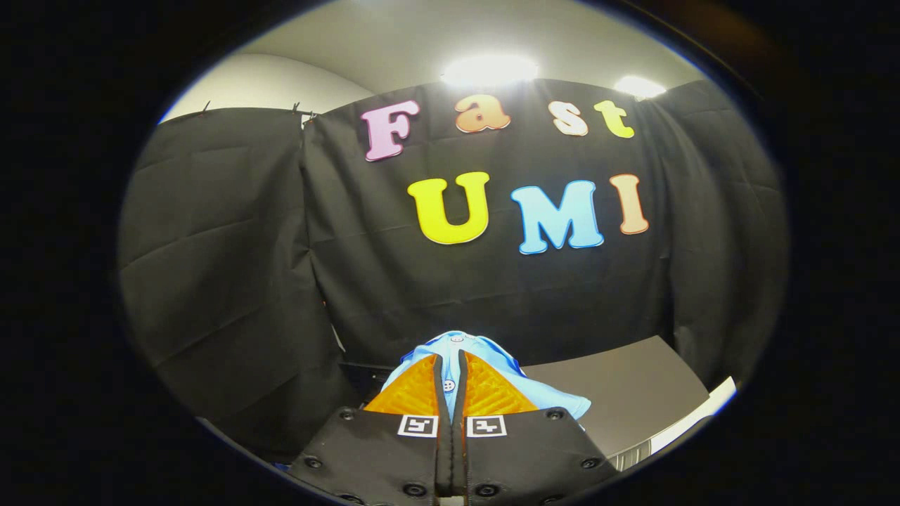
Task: Put the clothes into the washing machine and then close the washing machine lid.
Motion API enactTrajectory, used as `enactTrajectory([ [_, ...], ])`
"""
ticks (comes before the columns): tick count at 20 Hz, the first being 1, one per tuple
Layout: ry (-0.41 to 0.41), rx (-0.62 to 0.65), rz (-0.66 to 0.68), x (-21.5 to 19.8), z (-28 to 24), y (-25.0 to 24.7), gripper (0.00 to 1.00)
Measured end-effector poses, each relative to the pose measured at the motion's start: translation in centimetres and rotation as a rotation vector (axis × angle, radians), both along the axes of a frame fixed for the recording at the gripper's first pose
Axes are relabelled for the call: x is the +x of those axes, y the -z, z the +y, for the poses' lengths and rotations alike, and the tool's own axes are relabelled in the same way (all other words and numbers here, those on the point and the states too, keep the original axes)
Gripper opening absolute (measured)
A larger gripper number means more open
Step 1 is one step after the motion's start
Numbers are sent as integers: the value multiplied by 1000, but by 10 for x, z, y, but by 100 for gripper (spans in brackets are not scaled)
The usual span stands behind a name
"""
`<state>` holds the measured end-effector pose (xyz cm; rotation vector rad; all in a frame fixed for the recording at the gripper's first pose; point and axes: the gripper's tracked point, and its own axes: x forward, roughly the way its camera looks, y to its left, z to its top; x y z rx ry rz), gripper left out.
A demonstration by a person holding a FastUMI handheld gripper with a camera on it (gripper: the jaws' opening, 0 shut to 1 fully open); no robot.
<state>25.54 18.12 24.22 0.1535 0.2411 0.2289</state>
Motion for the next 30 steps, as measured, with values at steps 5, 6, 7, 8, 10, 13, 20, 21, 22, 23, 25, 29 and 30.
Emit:
enactTrajectory([
  [5, -67, -6, 6, 0, 59, 4, 1],
  [6, -78, -4, 5, 0, 69, 5, 1],
  [7, -89, 0, 6, 1, 78, 6, 1],
  [8, -101, 2, 12, 1, 87, 8, 1],
  [10, -122, 5, 19, 2, 106, 13, 1],
  [13, -151, 0, 37, 1, 130, 23, 1],
  [20, -186, 9, 77, 2, 165, 52, 1],
  [21, -187, 5, 83, 3, 167, 56, 1],
  [22, -190, -1, 87, 4, 170, 61, 1],
  [23, -192, -6, 97, 5, 172, 67, 1],
  [25, -198, -9, 115, 9, 175, 79, 1],
  [29, -212, -24, 153, 17, 181, 109, 1],
  [30, -214, -25, 167, 20, 182, 118, 1],
])
